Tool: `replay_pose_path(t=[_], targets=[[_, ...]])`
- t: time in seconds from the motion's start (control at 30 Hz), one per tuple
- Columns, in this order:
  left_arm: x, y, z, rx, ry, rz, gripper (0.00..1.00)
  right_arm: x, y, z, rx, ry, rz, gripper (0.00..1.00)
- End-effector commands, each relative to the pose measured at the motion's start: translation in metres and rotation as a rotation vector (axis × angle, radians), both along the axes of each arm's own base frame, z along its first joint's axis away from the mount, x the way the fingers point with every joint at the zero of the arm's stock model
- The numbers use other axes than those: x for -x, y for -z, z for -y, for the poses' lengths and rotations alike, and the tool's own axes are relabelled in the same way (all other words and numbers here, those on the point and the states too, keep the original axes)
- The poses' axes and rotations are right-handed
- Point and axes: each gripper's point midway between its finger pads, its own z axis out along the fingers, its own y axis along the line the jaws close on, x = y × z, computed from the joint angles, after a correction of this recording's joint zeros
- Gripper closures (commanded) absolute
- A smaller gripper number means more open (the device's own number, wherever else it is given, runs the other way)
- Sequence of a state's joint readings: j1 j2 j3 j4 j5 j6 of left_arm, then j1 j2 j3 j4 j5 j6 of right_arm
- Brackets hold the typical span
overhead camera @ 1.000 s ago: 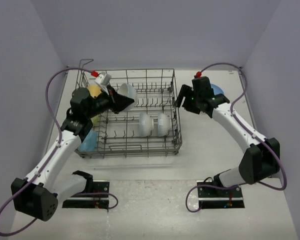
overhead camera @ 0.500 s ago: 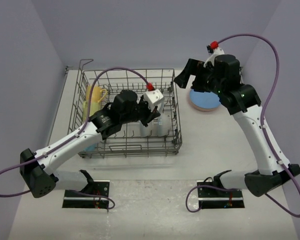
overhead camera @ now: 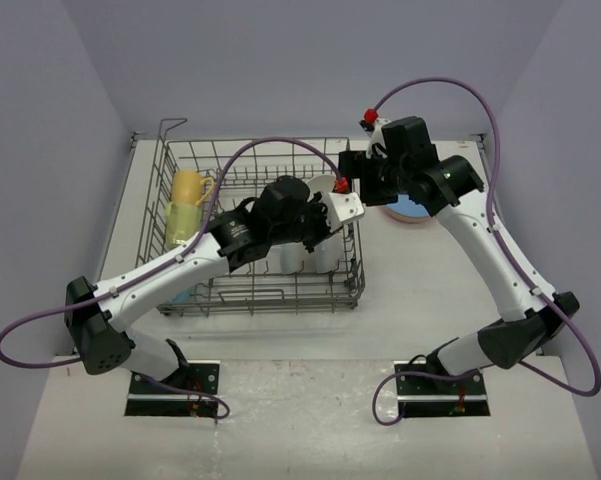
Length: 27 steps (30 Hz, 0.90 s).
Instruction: Unload the mixed dishes from the dish rack
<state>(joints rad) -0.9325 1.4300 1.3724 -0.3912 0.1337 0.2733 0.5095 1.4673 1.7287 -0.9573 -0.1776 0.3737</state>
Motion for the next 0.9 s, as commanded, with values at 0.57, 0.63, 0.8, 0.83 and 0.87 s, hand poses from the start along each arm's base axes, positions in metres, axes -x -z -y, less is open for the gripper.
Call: replay_pose_path(t=[0.57, 0.63, 0.8, 0.83, 0.87], targets=[[0.007, -0.06, 0.017, 0.117, -0.002, 0.063, 0.07, -0.033, 0.024, 0.046, 0.198, 0.311, 0.004, 1.0], [0.011, -0.068, 0.011, 0.159, -0.014, 0.063, 0.0, -0.037, 0.018, 0.053, 0.169, 0.349, 0.035, 1.0], [0.01, -0.1, -0.023, 0.315, -0.181, 0.072, 0.0, -0.04, 0.007, 0.085, 0.053, 0.441, 0.07, 1.0], [0.007, -0.102, -0.031, 0.335, -0.225, 0.066, 0.0, -0.037, 0.001, 0.095, 0.029, 0.463, 0.085, 1.0], [0.002, -0.097, -0.04, 0.366, -0.293, 0.026, 0.0, -0.037, 0.002, 0.104, 0.019, 0.491, 0.084, 1.0]])
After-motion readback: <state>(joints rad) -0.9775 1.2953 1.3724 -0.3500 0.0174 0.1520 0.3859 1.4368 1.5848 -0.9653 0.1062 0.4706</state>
